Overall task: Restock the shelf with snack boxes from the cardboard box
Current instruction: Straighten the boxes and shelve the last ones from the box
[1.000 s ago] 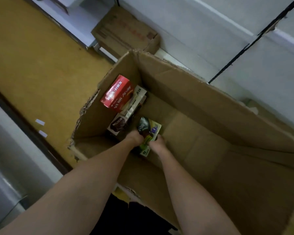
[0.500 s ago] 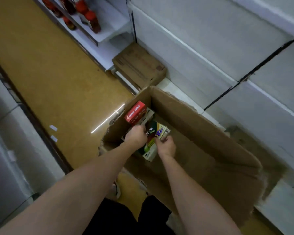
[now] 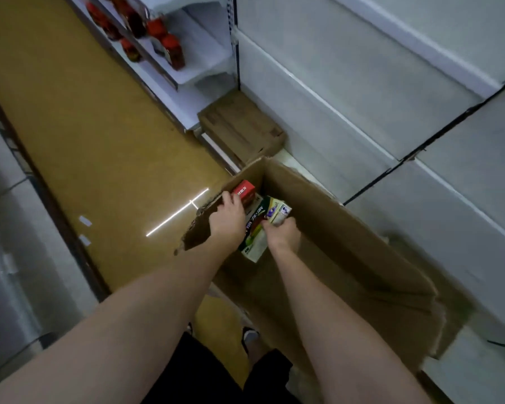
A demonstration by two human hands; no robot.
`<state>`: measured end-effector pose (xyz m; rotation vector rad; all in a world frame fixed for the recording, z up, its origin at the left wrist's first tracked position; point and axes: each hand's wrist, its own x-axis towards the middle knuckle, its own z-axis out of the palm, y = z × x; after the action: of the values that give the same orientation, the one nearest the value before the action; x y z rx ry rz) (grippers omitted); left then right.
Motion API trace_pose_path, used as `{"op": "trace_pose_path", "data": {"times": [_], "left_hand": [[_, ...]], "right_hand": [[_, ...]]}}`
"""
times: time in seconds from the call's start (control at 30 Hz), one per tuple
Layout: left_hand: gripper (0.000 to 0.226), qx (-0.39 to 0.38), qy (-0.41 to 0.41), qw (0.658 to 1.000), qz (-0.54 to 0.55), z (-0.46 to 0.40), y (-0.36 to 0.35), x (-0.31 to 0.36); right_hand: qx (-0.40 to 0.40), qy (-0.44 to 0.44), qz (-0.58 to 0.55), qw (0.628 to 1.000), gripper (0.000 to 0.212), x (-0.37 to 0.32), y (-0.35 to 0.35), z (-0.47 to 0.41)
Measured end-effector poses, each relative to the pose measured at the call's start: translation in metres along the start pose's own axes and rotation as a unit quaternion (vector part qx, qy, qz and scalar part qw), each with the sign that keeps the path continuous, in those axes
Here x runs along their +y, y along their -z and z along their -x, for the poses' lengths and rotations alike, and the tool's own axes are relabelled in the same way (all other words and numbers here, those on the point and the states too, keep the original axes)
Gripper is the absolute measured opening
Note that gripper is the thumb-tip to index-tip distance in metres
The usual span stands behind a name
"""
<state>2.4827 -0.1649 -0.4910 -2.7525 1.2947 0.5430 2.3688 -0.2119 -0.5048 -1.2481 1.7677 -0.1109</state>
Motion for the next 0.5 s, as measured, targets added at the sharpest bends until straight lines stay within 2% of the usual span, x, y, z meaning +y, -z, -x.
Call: {"op": "trace_pose_path", "data": {"times": [0.17, 0.23, 0.37, 0.5], "left_hand": [[0.067, -0.012, 0.039, 0.999, 0.028, -0.009, -0.002, -0.003], [0.060, -0.017, 0.030, 0.999, 0.024, -0.012, -0.003, -0.008], [0.050, -0.016, -0.077, 0.996, 0.038, -0.011, 0.003, -0.010], [0.039, -0.060, -0.151, 0.978, 0.134, -0.002, 0.031, 0.006]], "right_hand": [[0.003, 0.001, 0.012, 1.000, 0.036, 0.008, -0.011, 0.000], [0.007, 0.001, 0.010, 1.000, 0.034, 0.010, -0.013, 0.005], [0.030, -0.008, 0.012, 0.999, 0.037, 0.005, -0.003, 0.025], [0.073, -0.033, -0.013, 0.997, 0.037, 0.002, 0.023, 0.054]]}}
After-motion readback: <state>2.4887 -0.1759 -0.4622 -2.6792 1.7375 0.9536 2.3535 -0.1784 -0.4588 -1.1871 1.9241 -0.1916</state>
